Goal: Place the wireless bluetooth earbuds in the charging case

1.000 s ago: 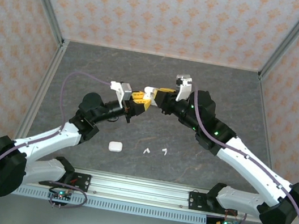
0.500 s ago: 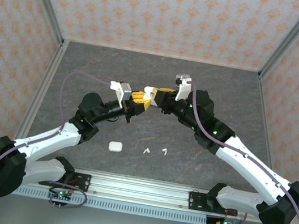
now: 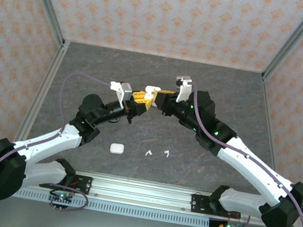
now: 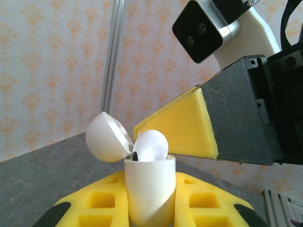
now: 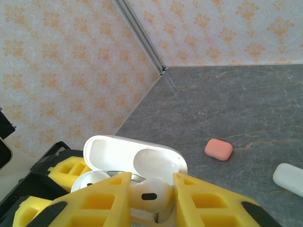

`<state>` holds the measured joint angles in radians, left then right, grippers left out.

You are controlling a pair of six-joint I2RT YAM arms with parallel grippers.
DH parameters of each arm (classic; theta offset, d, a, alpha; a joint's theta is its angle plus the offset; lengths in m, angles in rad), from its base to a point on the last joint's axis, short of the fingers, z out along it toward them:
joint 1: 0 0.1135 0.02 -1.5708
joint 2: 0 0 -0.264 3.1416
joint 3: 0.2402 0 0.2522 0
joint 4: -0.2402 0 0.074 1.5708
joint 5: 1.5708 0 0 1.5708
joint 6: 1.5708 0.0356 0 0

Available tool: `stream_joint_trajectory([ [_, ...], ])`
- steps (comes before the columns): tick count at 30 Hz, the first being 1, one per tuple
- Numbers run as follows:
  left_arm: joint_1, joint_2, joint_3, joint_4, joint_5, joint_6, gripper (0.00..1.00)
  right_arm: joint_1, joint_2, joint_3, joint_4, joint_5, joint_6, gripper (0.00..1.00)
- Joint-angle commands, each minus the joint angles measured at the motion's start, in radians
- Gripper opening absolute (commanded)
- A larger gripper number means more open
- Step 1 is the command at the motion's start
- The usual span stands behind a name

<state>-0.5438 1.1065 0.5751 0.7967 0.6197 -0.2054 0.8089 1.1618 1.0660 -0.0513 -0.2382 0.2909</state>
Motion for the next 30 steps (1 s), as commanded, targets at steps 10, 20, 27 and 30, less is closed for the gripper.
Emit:
stream_joint_trajectory([
  [10, -0.009, -0.008, 0.018, 0.078, -0.019, -0.008, 0.00, 0.007, -0.016, 0.036, -0.021, -0.046, 0.040, 0.40],
  [20, -0.009, 0.001, 0.015, 0.095, -0.012, -0.015, 0.00, -0.001, -0.070, 0.084, -0.100, 0.026, 0.010, 0.67],
  [27, -0.010, -0.005, 0.016, 0.094, 0.004, -0.014, 0.00, -0.122, -0.111, 0.070, -0.079, -0.135, 0.071, 0.87],
  [30, -0.009, -0.008, 0.017, 0.100, 0.021, -0.015, 0.00, -0.172, -0.114, 0.057, -0.071, -0.245, 0.083, 0.99],
])
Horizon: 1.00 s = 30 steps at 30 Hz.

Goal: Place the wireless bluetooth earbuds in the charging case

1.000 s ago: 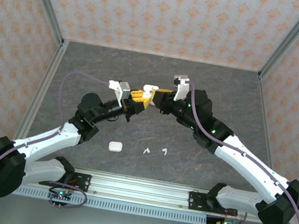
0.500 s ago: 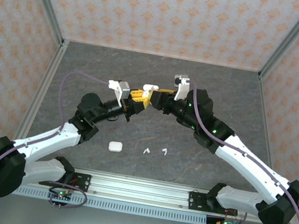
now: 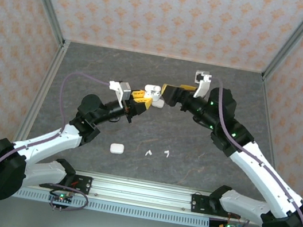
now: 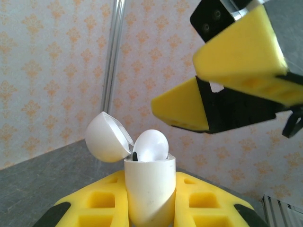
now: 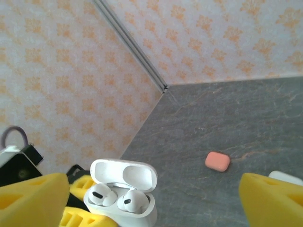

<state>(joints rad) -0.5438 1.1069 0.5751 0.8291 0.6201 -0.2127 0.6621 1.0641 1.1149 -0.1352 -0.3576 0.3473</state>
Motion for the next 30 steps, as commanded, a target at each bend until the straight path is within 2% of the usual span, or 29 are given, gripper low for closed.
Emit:
stream_joint_trajectory([
  [1, -0.008, -0.010, 0.017, 0.070, 0.027, -0.008, 0.00, -0.045, -0.014, 0.002, 0.020, -0.186, 0.026, 0.99],
  [7, -0.008, -0.015, 0.032, 0.069, 0.075, -0.013, 0.00, -0.078, 0.052, 0.003, 0.051, -0.452, 0.036, 0.99],
  [9, -0.009, -0.016, 0.037, 0.061, 0.084, -0.010, 0.00, -0.075, 0.073, 0.005, 0.067, -0.488, 0.043, 0.99],
  [20, -0.015, -0.004, 0.051, 0.037, 0.101, -0.001, 0.00, -0.043, 0.156, 0.058, 0.138, -0.596, 0.028, 0.99],
  [30, -0.018, -0.017, 0.054, -0.001, 0.100, 0.018, 0.00, -0.036, 0.144, 0.082, 0.155, -0.609, -0.030, 0.96],
])
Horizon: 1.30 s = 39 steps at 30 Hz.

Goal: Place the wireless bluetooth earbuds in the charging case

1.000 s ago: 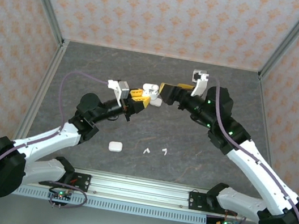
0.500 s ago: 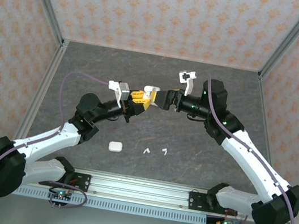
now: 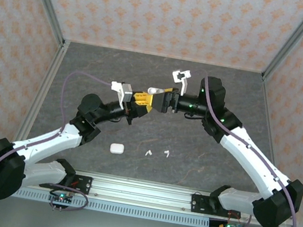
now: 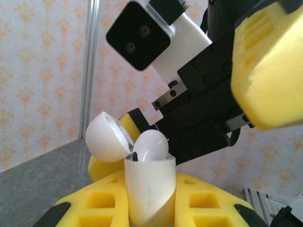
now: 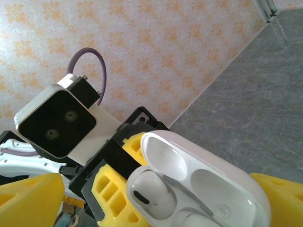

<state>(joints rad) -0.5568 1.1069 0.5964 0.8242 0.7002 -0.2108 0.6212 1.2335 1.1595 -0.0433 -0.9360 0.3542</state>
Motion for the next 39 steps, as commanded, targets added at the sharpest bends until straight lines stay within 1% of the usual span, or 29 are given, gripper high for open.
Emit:
stream_joint_trajectory([
  [1, -0.005, -0.017, 0.032, -0.001, 0.018, 0.018, 0.00, 0.005, -0.031, 0.036, 0.063, -0.032, -0.045, 0.96],
  [6, -0.005, -0.016, 0.037, -0.023, 0.005, 0.025, 0.00, 0.005, -0.045, 0.021, 0.062, -0.036, -0.066, 0.95],
  [7, -0.005, -0.016, 0.037, -0.026, 0.001, 0.025, 0.00, 0.005, -0.072, 0.017, 0.059, -0.032, -0.071, 0.95],
  [16, -0.005, -0.005, 0.040, -0.039, -0.016, 0.024, 0.00, 0.005, -0.131, -0.027, 0.011, 0.030, -0.102, 0.96],
  [19, -0.005, -0.008, 0.044, -0.062, -0.028, 0.020, 0.00, 0.003, -0.139, -0.007, -0.088, 0.124, -0.136, 0.96],
  [20, -0.006, -0.011, 0.050, -0.088, -0.042, 0.021, 0.00, 0.002, -0.145, 0.002, -0.133, 0.181, -0.144, 0.97],
  [22, -0.005, -0.018, 0.060, -0.156, -0.066, 0.027, 0.00, -0.009, -0.160, 0.015, -0.211, 0.316, -0.147, 0.99],
  [24, -0.005, -0.021, 0.059, -0.226, -0.104, 0.017, 0.00, -0.024, -0.176, 0.021, -0.288, 0.491, -0.143, 0.99],
  [25, -0.005, -0.019, 0.056, -0.258, -0.120, 0.007, 0.00, -0.033, -0.184, 0.015, -0.310, 0.552, -0.138, 0.99],
  [27, -0.005, -0.009, 0.043, -0.326, -0.194, -0.037, 0.00, -0.050, -0.201, -0.010, -0.337, 0.674, -0.120, 0.99],
  [28, -0.005, 0.002, 0.037, -0.350, -0.217, -0.056, 0.00, -0.057, -0.208, -0.027, -0.340, 0.715, -0.108, 0.99],
  [30, -0.005, 0.032, 0.021, -0.384, -0.250, -0.105, 0.00, -0.071, -0.222, -0.066, -0.339, 0.771, -0.079, 0.99],
  [34, -0.005, 0.135, 0.023, -0.421, -0.293, -0.204, 0.00, -0.081, -0.235, -0.125, -0.319, 0.800, -0.043, 0.99],
  [38, -0.005, 0.304, 0.070, -0.405, -0.276, -0.318, 0.00, -0.081, -0.233, -0.152, -0.323, 0.817, -0.028, 0.99],
  [39, -0.005, 0.346, 0.082, -0.389, -0.268, -0.368, 0.00, -0.081, -0.234, -0.157, -0.327, 0.822, -0.028, 0.99],
])
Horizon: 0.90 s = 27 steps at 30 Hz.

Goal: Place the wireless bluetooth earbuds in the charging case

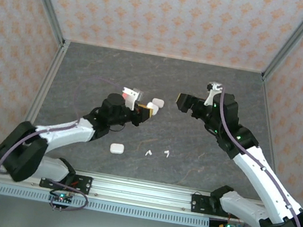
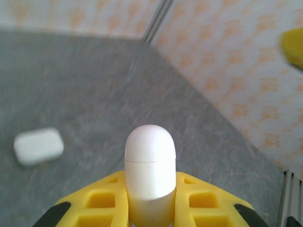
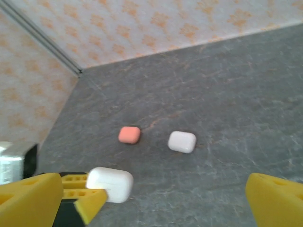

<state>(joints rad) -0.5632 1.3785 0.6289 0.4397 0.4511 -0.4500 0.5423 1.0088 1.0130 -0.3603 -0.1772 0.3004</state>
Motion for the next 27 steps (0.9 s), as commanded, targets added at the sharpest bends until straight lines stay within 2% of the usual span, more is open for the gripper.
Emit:
stream_joint_trajectory([
  [1, 0.002, 0.108, 0.054, 0.012, -0.018, -0.158, 0.00, -0.002, -0.012, -0.012, -0.015, 0.070, 0.025, 0.99],
  [6, -0.004, 0.241, 0.077, 0.065, -0.013, -0.258, 0.00, -0.002, -0.015, -0.017, -0.038, 0.099, 0.014, 0.99],
  [15, -0.032, 0.349, 0.111, 0.069, -0.018, -0.314, 0.00, -0.001, 0.000, -0.017, -0.047, 0.112, 0.002, 0.99],
  [24, -0.035, 0.386, 0.108, 0.067, -0.046, -0.335, 0.00, -0.002, 0.010, -0.011, -0.057, 0.122, -0.007, 0.99],
  [27, -0.035, 0.407, 0.106, 0.079, -0.037, -0.347, 0.05, -0.002, 0.014, -0.009, -0.059, 0.124, -0.009, 0.99],
])
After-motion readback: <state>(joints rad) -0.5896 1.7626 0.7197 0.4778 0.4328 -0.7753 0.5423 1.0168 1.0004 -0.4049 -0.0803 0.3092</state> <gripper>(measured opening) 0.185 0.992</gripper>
